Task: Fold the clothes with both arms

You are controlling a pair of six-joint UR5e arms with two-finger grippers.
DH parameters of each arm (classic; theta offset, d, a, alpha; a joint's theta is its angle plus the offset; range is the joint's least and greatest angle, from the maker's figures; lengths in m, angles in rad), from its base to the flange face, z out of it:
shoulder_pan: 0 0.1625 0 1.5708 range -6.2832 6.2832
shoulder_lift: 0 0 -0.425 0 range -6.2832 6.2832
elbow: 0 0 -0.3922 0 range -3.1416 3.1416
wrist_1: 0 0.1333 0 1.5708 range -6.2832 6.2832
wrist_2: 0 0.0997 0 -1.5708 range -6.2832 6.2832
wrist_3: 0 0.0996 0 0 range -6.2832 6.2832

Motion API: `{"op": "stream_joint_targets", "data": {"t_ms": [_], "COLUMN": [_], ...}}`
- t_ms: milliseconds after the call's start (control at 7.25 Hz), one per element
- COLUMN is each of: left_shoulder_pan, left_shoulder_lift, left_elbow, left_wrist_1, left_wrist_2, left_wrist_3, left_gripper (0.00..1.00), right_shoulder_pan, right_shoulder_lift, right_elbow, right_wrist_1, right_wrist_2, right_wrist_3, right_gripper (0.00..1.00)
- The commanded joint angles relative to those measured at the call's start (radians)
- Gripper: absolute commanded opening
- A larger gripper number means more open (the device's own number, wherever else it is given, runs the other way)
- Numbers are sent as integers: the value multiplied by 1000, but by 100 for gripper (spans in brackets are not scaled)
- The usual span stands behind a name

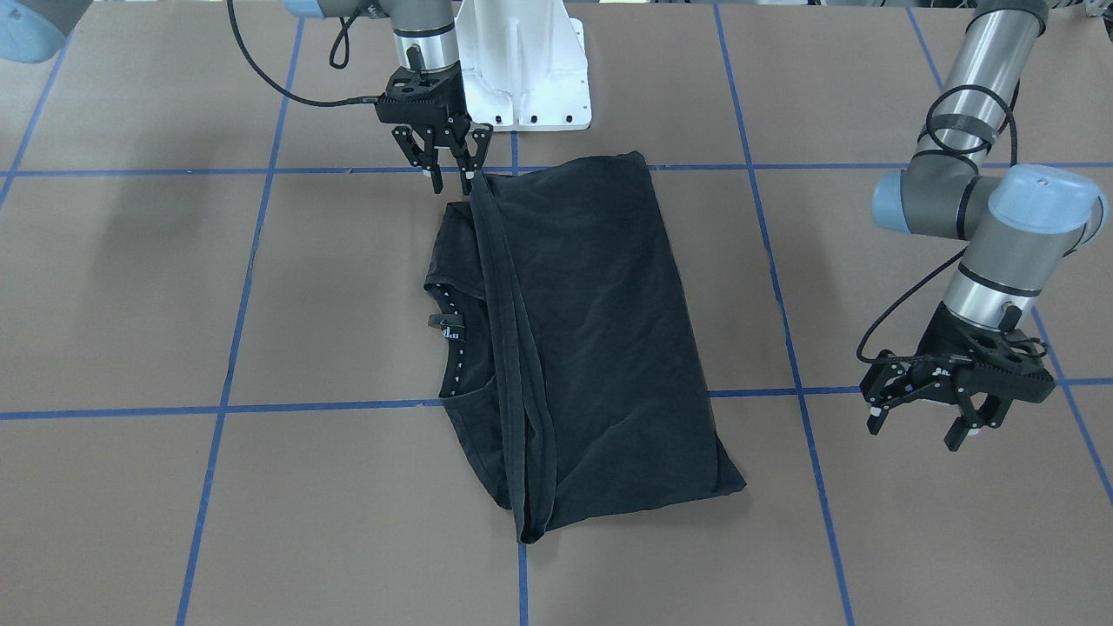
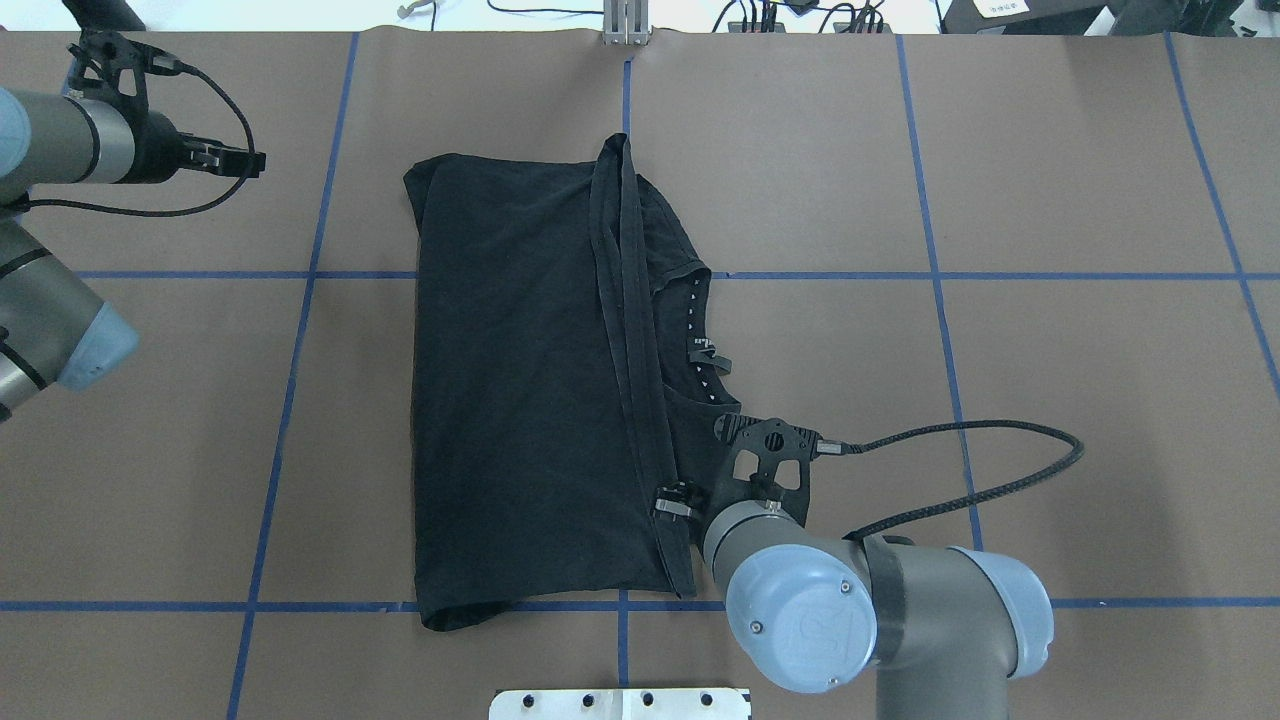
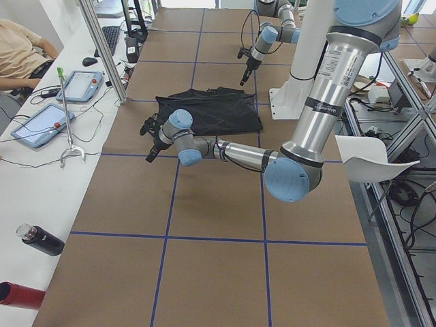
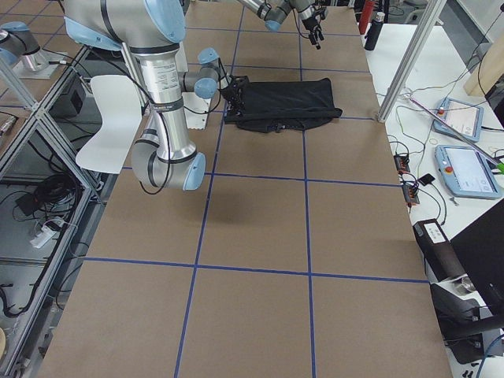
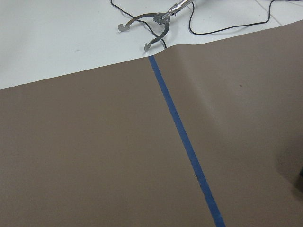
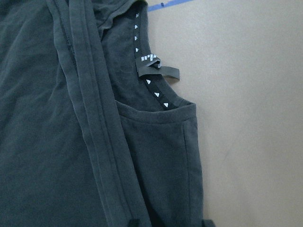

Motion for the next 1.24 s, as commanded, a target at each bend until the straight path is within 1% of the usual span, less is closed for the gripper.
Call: {"op": "stream_joint_targets", "data": {"t_ms": [0,138,276,414,690,828,1103], "left_shoulder_pan": [0,0,0,2,2,2,2], "left_shoulder_lift": [0,-1,-1,-1,-1,-1,-1], "left_elbow": [-2,-2,-2,-2,-3,-3,-3], "left_wrist_1": [0,0,0,0,0,0,0], "left_wrist_2": [0,0,0,0,0,0,0], "left_wrist_3": [0,0,0,-2,-2,-2,-2], "left_gripper": [100,100,100,100,100,100,100], "right_shoulder_pan": [115,159,204,241,272,273,275], "right_shoulder_lift": [112,206,302,382,560,602,601], "right_elbow": [-47,-140,-260,-382,-658,-752,-811], "right_wrist_1": [-90,-124,-162,-170,-160,-157,-157], "right_wrist_2": [85,115,161,201,204,204,203], "right_wrist_3": [-134,-168,-213,-237,-268,-270,-302], "right_gripper": [100,100,100,100,100,100,100]}}
